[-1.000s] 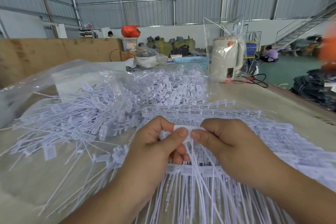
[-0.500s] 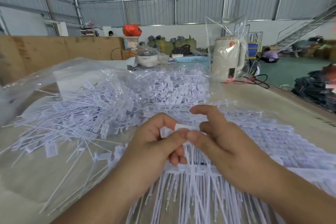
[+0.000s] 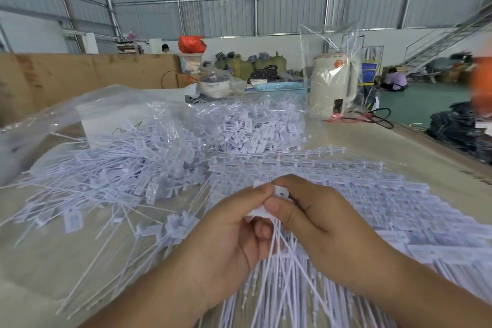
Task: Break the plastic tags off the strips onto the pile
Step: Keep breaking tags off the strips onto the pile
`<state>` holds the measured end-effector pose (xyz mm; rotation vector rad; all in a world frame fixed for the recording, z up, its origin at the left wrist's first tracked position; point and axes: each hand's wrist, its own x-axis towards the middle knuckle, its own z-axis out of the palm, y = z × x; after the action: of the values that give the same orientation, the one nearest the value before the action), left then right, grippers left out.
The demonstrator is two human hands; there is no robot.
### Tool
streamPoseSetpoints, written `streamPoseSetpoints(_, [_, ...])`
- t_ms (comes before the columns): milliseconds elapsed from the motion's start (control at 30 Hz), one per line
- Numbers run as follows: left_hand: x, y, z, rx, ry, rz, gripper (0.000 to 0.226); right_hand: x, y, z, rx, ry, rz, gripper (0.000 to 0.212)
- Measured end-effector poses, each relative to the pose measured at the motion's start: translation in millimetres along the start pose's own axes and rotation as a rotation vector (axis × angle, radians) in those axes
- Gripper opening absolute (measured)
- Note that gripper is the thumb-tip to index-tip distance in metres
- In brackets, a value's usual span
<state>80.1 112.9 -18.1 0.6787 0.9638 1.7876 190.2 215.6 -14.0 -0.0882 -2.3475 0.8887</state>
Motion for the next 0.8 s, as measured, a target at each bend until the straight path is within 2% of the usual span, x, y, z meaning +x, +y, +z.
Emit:
streamPoseSetpoints(167, [0, -1, 0, 0.007, -0.040, -0.008, 0.018, 2, 1, 4, -0.138, 0.030, -0.025, 0.033])
streamPoseSetpoints(300, [-2, 3, 0, 0.073, -0.029, 0.000, 0.027, 3, 0, 5, -0.311, 0.001, -0.008, 0.061])
streamPoseSetpoints(467, [-6, 12, 2, 0.156, 0.012, 0.009, 0.023, 1, -6, 8, -0.550, -0.067, -0.071, 0.063])
streamPoseSetpoints(600, [-6, 11, -1, 0.262, 0.070, 0.063, 0.018, -1, -11, 10, -0.519, -0.082, -0.023, 0.067])
streamPoseSetpoints(700, [-6, 12, -2, 0.285, 0.041, 0.055, 0.016, -2, -10, 11, -0.540, -0.099, -0.023, 0.073])
streamPoseSetpoints(800, [-6, 13, -4, 0.301, -0.028, 0.021, 0.031, -2, -10, 11, -0.566, -0.107, -0.034, 0.081])
